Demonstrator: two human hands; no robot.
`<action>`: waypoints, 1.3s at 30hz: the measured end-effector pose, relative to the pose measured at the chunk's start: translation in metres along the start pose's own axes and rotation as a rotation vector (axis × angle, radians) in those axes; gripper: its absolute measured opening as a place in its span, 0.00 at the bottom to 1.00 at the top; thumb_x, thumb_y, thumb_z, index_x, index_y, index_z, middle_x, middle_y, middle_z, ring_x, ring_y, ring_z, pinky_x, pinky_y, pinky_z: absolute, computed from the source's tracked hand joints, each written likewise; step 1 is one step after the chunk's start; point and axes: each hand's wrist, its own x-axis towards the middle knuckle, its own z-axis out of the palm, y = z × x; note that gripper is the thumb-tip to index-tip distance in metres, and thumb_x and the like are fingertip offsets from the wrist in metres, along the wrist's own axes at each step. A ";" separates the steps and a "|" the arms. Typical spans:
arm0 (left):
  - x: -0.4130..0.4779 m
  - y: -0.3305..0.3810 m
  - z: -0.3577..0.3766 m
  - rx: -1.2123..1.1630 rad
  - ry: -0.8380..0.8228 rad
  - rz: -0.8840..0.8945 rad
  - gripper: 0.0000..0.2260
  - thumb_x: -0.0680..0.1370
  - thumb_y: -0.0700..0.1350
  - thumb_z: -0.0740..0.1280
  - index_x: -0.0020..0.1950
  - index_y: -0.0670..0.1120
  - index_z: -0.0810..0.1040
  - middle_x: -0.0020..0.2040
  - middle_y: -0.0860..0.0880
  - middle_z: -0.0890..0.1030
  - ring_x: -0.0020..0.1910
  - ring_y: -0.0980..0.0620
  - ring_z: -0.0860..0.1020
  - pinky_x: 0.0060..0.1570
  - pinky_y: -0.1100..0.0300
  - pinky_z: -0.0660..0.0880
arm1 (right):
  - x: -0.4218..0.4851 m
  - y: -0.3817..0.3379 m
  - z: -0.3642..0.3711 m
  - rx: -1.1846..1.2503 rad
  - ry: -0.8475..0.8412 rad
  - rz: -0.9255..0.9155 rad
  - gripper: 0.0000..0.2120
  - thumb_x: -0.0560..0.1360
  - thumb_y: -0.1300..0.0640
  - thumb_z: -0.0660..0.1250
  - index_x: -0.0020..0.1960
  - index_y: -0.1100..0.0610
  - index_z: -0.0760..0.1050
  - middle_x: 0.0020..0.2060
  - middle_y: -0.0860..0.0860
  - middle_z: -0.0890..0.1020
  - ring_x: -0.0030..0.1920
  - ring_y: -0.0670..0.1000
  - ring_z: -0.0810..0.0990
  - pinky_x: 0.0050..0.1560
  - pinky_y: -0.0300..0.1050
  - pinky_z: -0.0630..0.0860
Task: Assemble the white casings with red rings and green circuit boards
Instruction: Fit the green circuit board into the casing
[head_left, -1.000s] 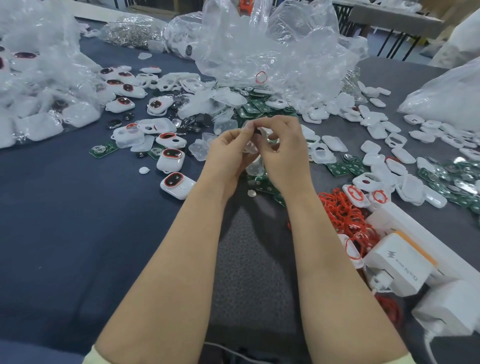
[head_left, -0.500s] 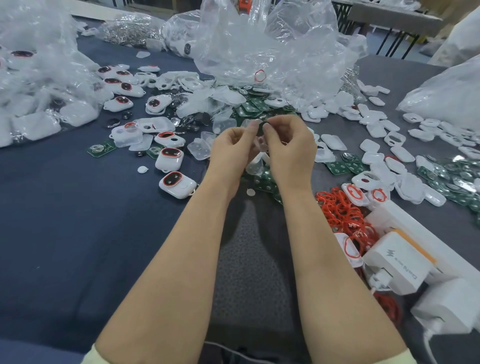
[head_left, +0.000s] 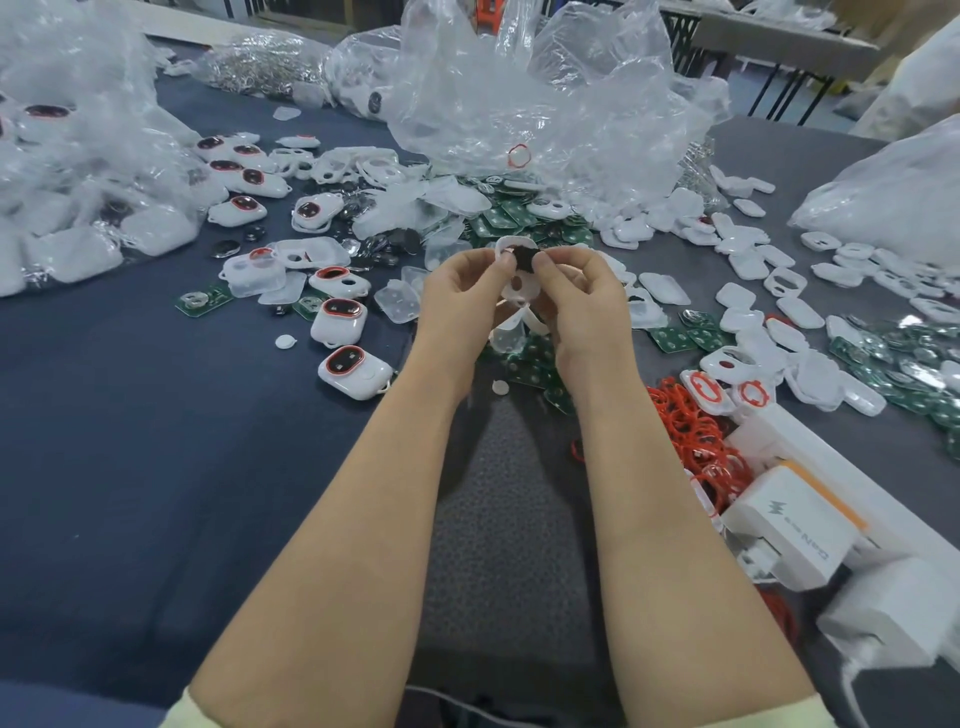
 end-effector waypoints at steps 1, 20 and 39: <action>0.000 0.000 0.000 -0.026 -0.012 -0.020 0.04 0.79 0.41 0.65 0.51 0.42 0.78 0.48 0.44 0.81 0.49 0.49 0.80 0.55 0.54 0.78 | 0.000 0.000 -0.001 0.015 -0.020 0.015 0.06 0.76 0.64 0.66 0.43 0.56 0.75 0.29 0.45 0.80 0.31 0.44 0.79 0.31 0.34 0.73; -0.002 -0.001 0.002 0.299 -0.030 0.210 0.04 0.78 0.40 0.67 0.51 0.46 0.79 0.43 0.52 0.82 0.41 0.59 0.79 0.49 0.60 0.78 | 0.006 0.008 0.001 -0.367 0.078 -0.107 0.03 0.77 0.58 0.66 0.48 0.57 0.73 0.39 0.50 0.78 0.40 0.47 0.76 0.43 0.42 0.73; 0.000 -0.002 0.001 0.193 -0.029 0.068 0.05 0.80 0.38 0.64 0.50 0.48 0.76 0.49 0.49 0.81 0.47 0.53 0.80 0.49 0.57 0.79 | 0.005 0.001 -0.005 -0.072 -0.009 0.070 0.10 0.78 0.62 0.65 0.55 0.66 0.77 0.44 0.58 0.82 0.43 0.54 0.79 0.50 0.53 0.76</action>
